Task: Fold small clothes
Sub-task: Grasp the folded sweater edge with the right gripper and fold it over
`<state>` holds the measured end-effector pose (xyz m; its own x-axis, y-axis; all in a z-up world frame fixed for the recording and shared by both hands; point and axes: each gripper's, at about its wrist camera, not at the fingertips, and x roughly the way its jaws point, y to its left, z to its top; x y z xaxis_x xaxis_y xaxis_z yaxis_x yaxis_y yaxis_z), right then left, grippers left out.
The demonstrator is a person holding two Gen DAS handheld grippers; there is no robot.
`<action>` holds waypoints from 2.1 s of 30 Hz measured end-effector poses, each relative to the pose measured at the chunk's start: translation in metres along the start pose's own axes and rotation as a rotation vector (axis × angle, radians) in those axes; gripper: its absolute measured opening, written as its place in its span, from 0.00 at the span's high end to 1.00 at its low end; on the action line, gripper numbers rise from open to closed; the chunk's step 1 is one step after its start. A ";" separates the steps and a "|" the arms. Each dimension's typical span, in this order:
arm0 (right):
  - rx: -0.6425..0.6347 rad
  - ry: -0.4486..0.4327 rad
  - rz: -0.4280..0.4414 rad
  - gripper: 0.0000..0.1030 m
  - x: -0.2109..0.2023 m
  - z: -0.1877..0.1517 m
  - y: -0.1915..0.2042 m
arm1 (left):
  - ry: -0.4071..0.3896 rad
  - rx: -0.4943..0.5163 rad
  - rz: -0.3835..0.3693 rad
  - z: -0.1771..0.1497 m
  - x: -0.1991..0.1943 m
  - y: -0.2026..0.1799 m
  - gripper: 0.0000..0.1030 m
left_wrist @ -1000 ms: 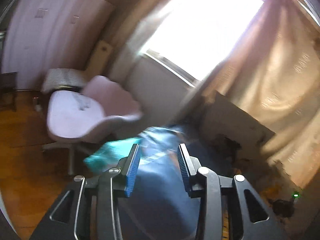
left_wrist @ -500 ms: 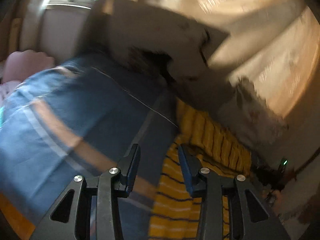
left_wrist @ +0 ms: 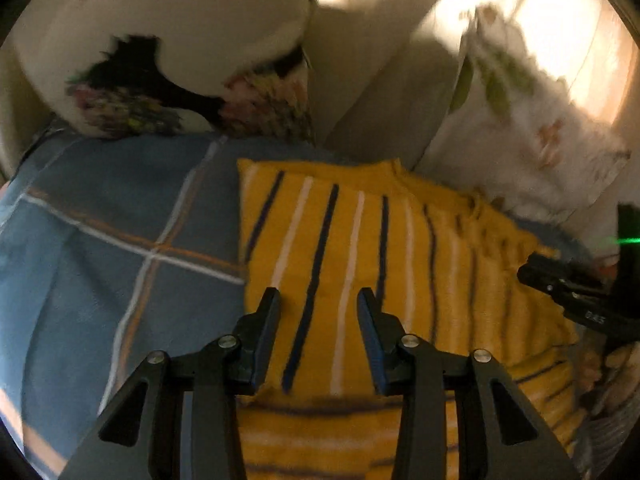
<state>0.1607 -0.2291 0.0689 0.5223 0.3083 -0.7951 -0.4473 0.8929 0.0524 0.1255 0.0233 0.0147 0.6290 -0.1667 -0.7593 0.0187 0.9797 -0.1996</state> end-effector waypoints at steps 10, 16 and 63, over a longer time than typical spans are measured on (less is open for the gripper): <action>-0.003 -0.075 -0.061 0.93 -0.010 0.006 -0.007 | -0.017 0.056 0.050 -0.006 0.012 -0.001 0.63; 0.196 -0.134 -0.227 0.88 -0.005 0.007 -0.041 | -0.016 0.045 0.055 -0.004 0.014 0.001 0.62; 0.796 -0.128 0.225 0.44 -0.101 -0.217 -0.045 | 0.091 -0.252 -0.253 -0.119 -0.087 0.076 0.60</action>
<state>-0.0292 -0.3720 0.0156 0.5814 0.4993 -0.6424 0.0705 0.7557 0.6511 -0.0198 0.0990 -0.0079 0.5566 -0.4210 -0.7162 -0.0339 0.8499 -0.5259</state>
